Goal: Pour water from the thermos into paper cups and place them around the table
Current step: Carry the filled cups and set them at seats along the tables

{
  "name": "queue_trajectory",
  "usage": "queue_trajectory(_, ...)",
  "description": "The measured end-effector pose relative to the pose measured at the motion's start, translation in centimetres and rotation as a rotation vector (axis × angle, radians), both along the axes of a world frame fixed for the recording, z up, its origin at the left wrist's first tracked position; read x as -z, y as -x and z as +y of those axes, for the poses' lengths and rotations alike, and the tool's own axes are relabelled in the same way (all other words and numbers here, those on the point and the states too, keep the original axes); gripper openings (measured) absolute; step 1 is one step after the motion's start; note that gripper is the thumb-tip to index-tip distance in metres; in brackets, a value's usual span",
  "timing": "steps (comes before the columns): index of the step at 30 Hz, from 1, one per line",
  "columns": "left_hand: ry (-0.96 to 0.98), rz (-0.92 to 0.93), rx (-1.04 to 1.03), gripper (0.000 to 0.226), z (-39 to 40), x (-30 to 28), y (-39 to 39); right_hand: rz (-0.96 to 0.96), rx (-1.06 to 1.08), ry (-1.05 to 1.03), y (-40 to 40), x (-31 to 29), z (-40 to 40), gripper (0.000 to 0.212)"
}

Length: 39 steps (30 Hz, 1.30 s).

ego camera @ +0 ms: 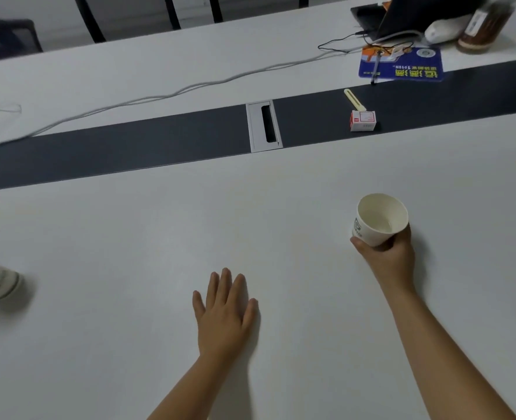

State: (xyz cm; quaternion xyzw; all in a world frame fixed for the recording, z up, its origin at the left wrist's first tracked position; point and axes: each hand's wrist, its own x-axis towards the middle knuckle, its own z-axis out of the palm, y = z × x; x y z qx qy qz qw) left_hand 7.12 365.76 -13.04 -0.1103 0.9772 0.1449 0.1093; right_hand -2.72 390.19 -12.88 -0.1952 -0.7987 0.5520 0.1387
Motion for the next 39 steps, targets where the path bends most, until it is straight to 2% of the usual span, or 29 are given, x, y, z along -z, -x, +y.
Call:
queue_trajectory(4,-0.067,0.002,0.069,0.094,-0.6,-0.2,-0.1,-0.039,0.000,-0.011,-3.6,0.8,-0.3,0.075)
queue_trajectory(8,-0.495,0.208,-0.084,0.088,-1.7,-1.7,-3.8,-0.132,-0.048,-0.035,-9.3,0.8,-2.1,0.062)
queue_trajectory(10,-0.642,0.278,-0.180,0.072,-2.9,-3.2,-7.3,-0.123,-0.188,-0.044,-11.8,0.1,-4.2,0.057)
queue_trajectory(13,-0.716,0.391,-0.315,0.028,-6.2,-5.1,-13.9,-0.093,-0.450,0.058,-15.8,-2.3,-9.3,0.047)
queue_trajectory(16,-0.808,0.521,-0.549,0.024,-10.0,-7.2,-22.4,-0.036,-0.760,0.151,-21.1,-5.6,-16.1,0.051)
queue_trajectory(20,-0.730,0.794,-0.826,0.032,-14.1,-9.0,-36.8,0.011,-1.123,0.257,-30.9,-9.5,-25.2,0.039)
queue_trajectory(24,-0.678,0.887,-1.144,0.042,-15.1,-9.1,-52.2,0.000,-1.462,0.295,-43.0,-11.0,-31.7,0.044)
queue_trajectory(26,-0.681,0.914,-1.311,0.029,-14.5,-8.3,-58.9,-0.029,-1.638,0.270,-48.9,-10.3,-33.7,0.044)
queue_trajectory(29,-0.699,1.011,-1.572,0.028,-13.2,-6.7,-66.8,-0.123,-1.845,0.170,-56.2,-8.0,-36.0,0.046)
queue_trajectory(31,-0.672,1.053,-1.720,0.063,-12.4,-5.0,-70.7,-0.189,-1.949,0.079,-59.4,-6.6,-36.7,0.053)
queue_trajectory(33,-0.669,1.024,-1.868,0.080,-12.2,-3.7,-74.0,-0.255,-1.974,0.043,-61.8,-5.4,-37.4,0.056)
queue_trajectory(35,-0.668,1.023,-1.997,0.081,-13.3,-2.3,-76.7,-0.340,-1.934,0.027,-64.4,-4.5,-39.4,0.045)
queue_trajectory(36,-0.684,1.019,-2.027,0.078,-14.3,-1.8,-77.8,-0.381,-1.862,0.018,-66.2,-4.2,-41.0,0.038)
queue_trajectory(39,-0.731,1.078,-2.070,0.049,-19.6,-0.6,-79.8,-0.171,-1.686,-0.225,-67.9,-2.6,-47.0,0.045)
